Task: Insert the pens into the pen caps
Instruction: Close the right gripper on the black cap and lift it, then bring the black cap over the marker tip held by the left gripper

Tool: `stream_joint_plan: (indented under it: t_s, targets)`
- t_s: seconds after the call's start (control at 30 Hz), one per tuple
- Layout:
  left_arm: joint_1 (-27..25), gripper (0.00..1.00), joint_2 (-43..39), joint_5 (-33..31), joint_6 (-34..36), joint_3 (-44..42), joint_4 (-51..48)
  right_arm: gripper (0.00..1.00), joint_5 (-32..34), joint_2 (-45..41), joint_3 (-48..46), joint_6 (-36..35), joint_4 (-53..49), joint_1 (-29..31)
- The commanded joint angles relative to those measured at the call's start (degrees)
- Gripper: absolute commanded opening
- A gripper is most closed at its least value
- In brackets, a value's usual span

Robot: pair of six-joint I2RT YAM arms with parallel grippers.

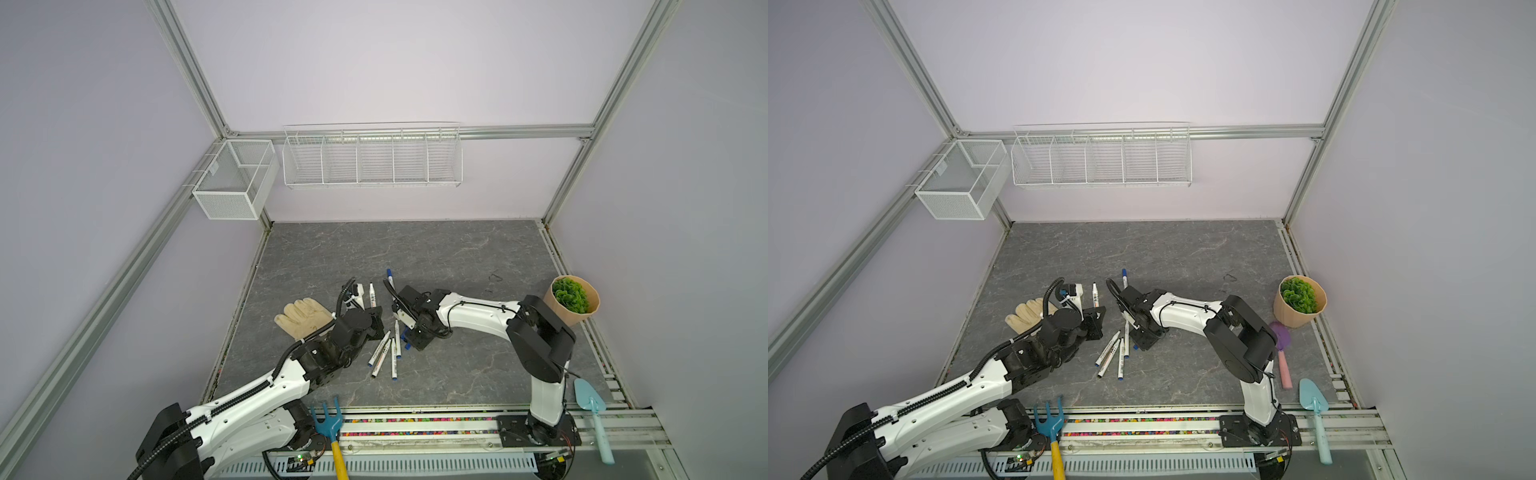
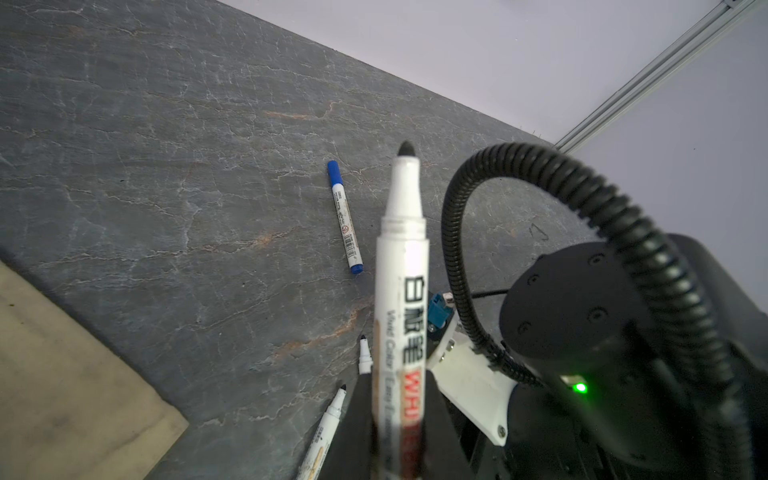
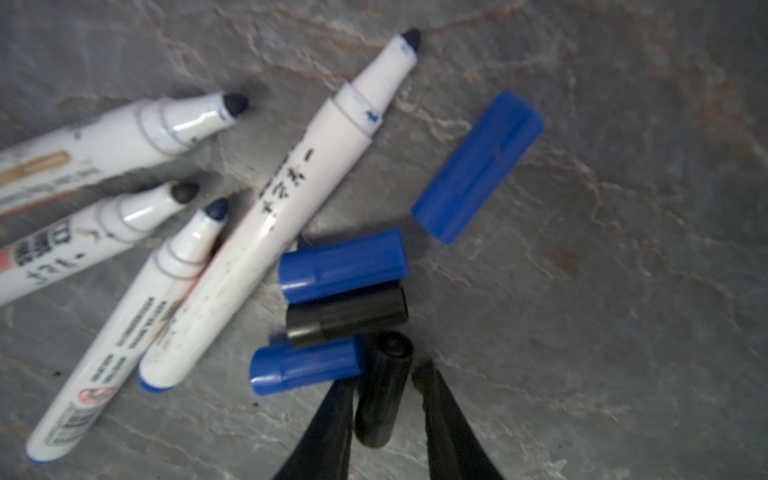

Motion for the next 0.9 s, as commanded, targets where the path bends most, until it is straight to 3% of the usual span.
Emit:
stream_joint_plan:
  t_s: [0.0,0.17,0.33,0.43,0.6,0.87]
  targets:
    - [0.3,0.00,-0.3,-0.8,0.5,-0.3,-0.3,0.26,1.7,3.1,0.6,-1.1,1.0,-0.1]
    - [0.3,0.00,0.2,0.8,2.1,-0.2,0.6,0.16,1.6,0.8,-0.8,-0.5,1.4,-0.7]
    - [0.3,0.00,1.1,5.6,5.3,-0.2,2.8,0.11,-0.5,-8.2,-3.6,2.3,2.4,-4.5]
    - [0.2,0.00,1.9,10.3,7.4,-0.7,5.8,0.10,-6.8,-16.2,-5.8,4.3,5.7,-8.6]
    - [-0.4,0.00,4.9,16.2,8.8,-1.2,10.1,0.10,-22.9,-26.2,-9.0,9.5,16.4,-14.9]
    - [-4.1,0.00,7.8,17.6,10.3,-1.1,15.0,0.11,-34.1,-30.1,-10.8,20.0,33.1,-16.2]
